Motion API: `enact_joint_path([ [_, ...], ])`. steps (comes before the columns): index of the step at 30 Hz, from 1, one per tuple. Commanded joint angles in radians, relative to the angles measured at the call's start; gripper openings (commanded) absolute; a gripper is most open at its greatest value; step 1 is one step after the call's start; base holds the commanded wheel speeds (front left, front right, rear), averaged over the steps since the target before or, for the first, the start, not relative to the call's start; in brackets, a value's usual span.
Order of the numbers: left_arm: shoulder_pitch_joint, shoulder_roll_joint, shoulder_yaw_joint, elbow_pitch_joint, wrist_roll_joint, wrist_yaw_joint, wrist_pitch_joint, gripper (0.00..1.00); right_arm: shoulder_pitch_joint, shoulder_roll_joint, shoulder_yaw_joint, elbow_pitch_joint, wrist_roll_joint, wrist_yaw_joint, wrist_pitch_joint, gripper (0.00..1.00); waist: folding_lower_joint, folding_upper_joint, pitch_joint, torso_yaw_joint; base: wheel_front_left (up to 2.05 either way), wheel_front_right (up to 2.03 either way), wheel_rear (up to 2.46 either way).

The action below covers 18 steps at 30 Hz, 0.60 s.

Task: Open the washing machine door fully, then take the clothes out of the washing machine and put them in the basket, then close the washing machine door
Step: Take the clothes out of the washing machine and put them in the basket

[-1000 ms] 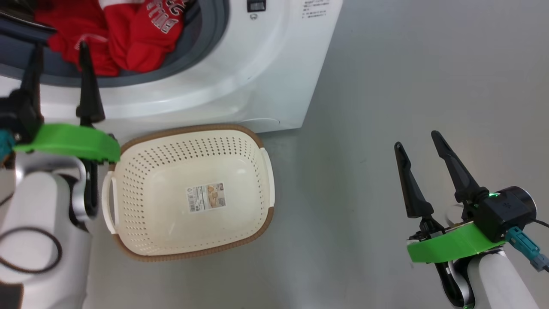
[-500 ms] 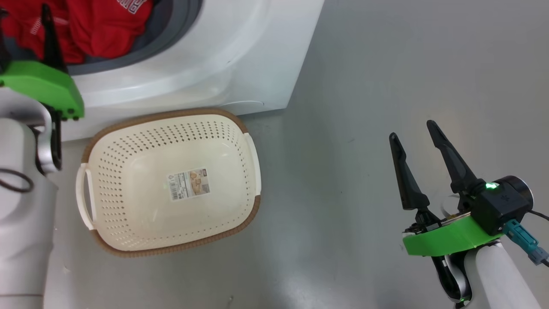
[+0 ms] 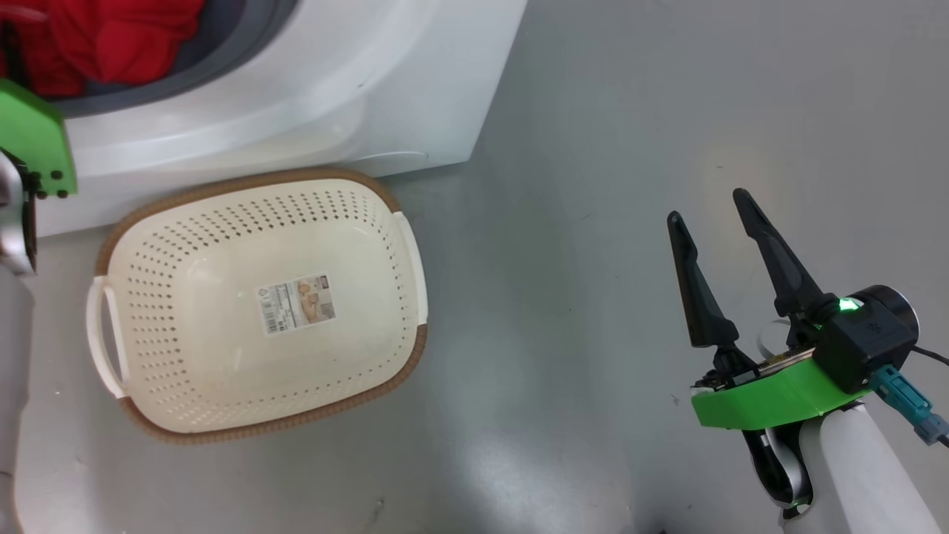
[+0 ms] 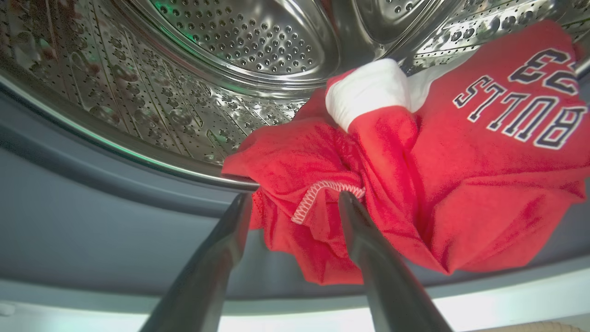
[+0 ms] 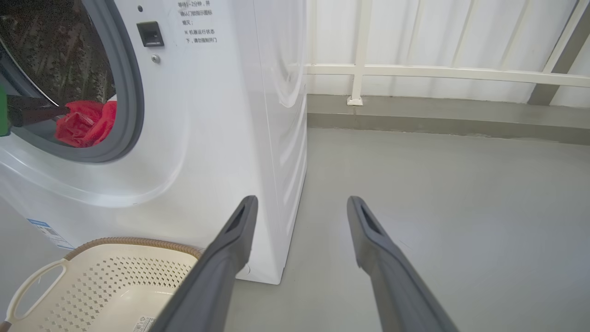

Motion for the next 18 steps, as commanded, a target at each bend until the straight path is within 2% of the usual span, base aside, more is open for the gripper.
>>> enact_joint_path([
  [1,-0.027,0.062,0.010,0.000,0.012,0.005,0.006,1.00,-0.001,-0.003,0.027,-0.022,0.016,0.006,-0.006,1.00,-0.0001,0.0000,0.007,-0.010,0.00,0.00,0.00],
  [18,-0.125,0.106,-0.025,0.182,0.015,-0.015,0.080,1.00,-0.006,-0.003,0.039,-0.018,0.030,0.006,-0.006,1.00,-0.0001,0.0000,0.032,-0.061,0.00,0.00,0.00],
])
